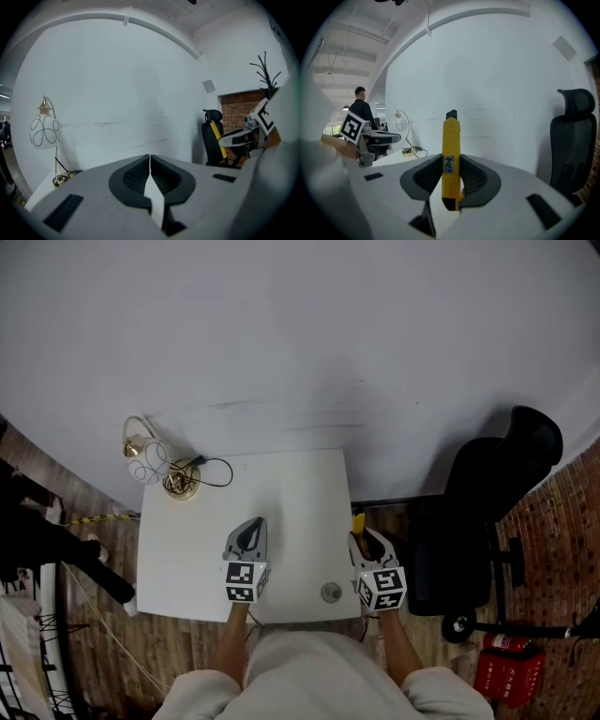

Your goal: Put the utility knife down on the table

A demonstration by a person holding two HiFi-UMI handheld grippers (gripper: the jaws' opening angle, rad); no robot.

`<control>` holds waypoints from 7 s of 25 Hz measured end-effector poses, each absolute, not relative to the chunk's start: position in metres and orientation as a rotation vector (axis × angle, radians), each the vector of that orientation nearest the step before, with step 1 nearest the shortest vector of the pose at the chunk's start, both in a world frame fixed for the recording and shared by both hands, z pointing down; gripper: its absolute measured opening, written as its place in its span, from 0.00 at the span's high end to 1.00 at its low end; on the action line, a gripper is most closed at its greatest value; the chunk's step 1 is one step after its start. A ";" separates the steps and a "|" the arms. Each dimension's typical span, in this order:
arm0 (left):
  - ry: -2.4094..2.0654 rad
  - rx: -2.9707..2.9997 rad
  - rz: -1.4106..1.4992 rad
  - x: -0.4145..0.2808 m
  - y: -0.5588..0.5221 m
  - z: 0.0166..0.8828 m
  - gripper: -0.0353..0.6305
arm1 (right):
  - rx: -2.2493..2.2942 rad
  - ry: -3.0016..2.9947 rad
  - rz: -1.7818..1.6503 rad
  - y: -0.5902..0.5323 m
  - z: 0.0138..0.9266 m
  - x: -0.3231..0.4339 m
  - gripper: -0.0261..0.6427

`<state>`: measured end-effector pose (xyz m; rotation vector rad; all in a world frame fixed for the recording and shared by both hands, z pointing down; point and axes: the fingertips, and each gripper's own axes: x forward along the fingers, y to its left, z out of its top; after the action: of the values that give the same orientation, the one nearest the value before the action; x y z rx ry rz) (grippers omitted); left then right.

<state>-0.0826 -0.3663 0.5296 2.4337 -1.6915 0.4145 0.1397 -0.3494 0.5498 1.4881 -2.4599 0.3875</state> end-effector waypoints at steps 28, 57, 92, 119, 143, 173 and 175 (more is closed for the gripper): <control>-1.542 2.334 0.480 -0.107 -0.432 0.612 0.93 | 1.398 -2.300 0.562 -0.410 0.634 0.106 0.80; -1.513 2.310 0.463 -0.107 -0.437 0.627 0.93 | 0.988 -2.129 0.511 -0.468 0.746 0.061 0.80; -1.565 2.271 0.469 -0.136 -0.422 0.627 0.93 | 0.101 -1.828 -0.077 -0.459 0.796 0.029 0.79; -1.572 2.298 0.471 -0.133 -0.414 0.617 0.93 | 0.460 -2.016 -0.070 -0.459 0.741 0.036 0.90; -1.648 2.385 0.461 -0.122 -0.381 0.569 0.93 | 1.106 -2.350 0.179 -0.413 0.605 0.066 0.96; -1.800 2.504 0.325 -0.101 -0.351 0.474 0.93 | 1.468 -2.521 0.049 -0.368 0.481 0.105 0.97; -1.806 2.502 0.325 -0.101 -0.351 0.473 0.93 | 1.467 -2.520 0.053 -0.368 0.482 0.105 0.97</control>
<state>-0.1012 -0.3507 0.4730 2.5019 -1.8059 0.3249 0.1053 -0.3675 0.4819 1.4673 -2.5204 0.0530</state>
